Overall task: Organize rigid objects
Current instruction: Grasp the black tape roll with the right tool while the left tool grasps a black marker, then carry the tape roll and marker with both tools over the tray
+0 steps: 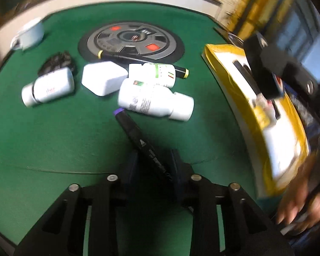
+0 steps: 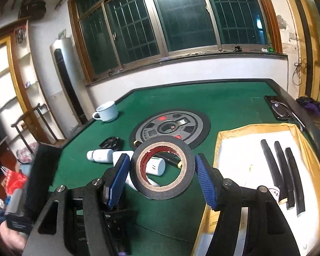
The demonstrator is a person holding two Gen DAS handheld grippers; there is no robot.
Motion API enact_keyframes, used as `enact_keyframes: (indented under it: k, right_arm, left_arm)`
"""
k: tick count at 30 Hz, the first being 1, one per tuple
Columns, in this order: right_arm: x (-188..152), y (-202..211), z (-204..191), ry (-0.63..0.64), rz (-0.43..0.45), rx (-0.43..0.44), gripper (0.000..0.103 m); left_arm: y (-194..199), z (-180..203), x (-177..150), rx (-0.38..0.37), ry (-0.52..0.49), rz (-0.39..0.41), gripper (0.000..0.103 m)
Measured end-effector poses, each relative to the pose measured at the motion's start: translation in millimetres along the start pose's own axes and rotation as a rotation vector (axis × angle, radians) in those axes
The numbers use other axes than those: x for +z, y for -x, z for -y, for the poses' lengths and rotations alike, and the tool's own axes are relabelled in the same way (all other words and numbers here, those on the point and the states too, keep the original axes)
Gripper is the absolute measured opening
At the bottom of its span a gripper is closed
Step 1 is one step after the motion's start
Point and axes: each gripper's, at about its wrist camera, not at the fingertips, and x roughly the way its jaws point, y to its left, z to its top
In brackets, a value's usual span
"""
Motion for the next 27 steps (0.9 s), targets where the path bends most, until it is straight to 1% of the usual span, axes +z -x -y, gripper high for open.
enact_keyframes:
  k: [1,3,6,8,10,11,12,13,14,15,16,17,18,19,20,23,25,27]
  right_arm:
    - [-1,1,1,-0.003,0.001,0.011,0.058]
    - [-3,-1,0,-0.013,-0.008,0.045,0.058]
    - [-7,-5,-5,0.002,-0.024,0.061,0.058]
    - [-9,-8,-10,0.029,-0.03,0.055,0.058]
    - [-12,-13,-13,0.038,-0.048,0.051,0.058]
    - [-14,-16,-13,0.039,-0.059,0.049,0.058]
    - [-15,-18,-14,0.039,-0.068,0.048,0.058]
    - [-16,-20,-15,0.04,-0.073,0.047,0.058]
    - [-17,-21,-16,0.042,-0.073,0.045,0.058]
    - [-17,-21,-18,0.043,-0.069,0.044,0.058]
    - [-18,-20,-19,0.042,-0.066,0.045,0.058]
    - [-19,-20,-21,0.045,-0.062,0.043,0.058]
    - [-19,-18,-23,0.051,-0.054,0.033,0.058]
    - [-20,-17,-25,0.053,-0.047,0.023,0.058]
    - [-21,-16,-25,0.051,-0.042,0.01,0.058]
    - [-22,-11,-20,0.014,-0.04,-0.009,0.058]
    - [-24,-7,-15,-0.012,-0.044,-0.042,0.058]
    - [-26,0,-12,-0.031,-0.046,-0.053,0.058]
  left_arm:
    - [3,-7,-4,-0.013,-0.006,0.006,0.022]
    - [7,-23,-9,-0.042,0.003,0.013,0.022]
    - [10,-32,-10,-0.074,0.004,0.024,0.022]
    - [10,-27,-13,-0.057,-0.035,0.052,0.022]
    - [10,-14,-16,-0.005,-0.11,0.069,0.023]
    - [8,-9,-17,0.016,-0.139,0.075,0.029]
    - [7,-5,-18,0.021,-0.156,0.08,0.034]
    - [6,-1,-19,0.011,-0.178,0.083,0.05]
    - [4,4,-19,0.007,-0.216,0.071,0.059]
    - [3,10,-20,0.029,-0.245,0.069,0.059]
    - [3,11,-21,0.036,-0.241,0.074,0.057]
    - [4,9,-21,0.041,-0.233,0.08,0.04]
    - [6,5,-21,0.039,-0.218,0.092,0.027]
    - [7,1,-21,0.037,-0.205,0.095,0.017]
    - [7,-3,-20,0.034,-0.193,0.095,0.012]
    - [8,-6,-21,0.057,-0.185,0.098,0.012]
    - [11,-9,-23,0.041,-0.186,0.097,0.012]
    - [18,-12,-24,0.022,-0.171,0.121,0.012]
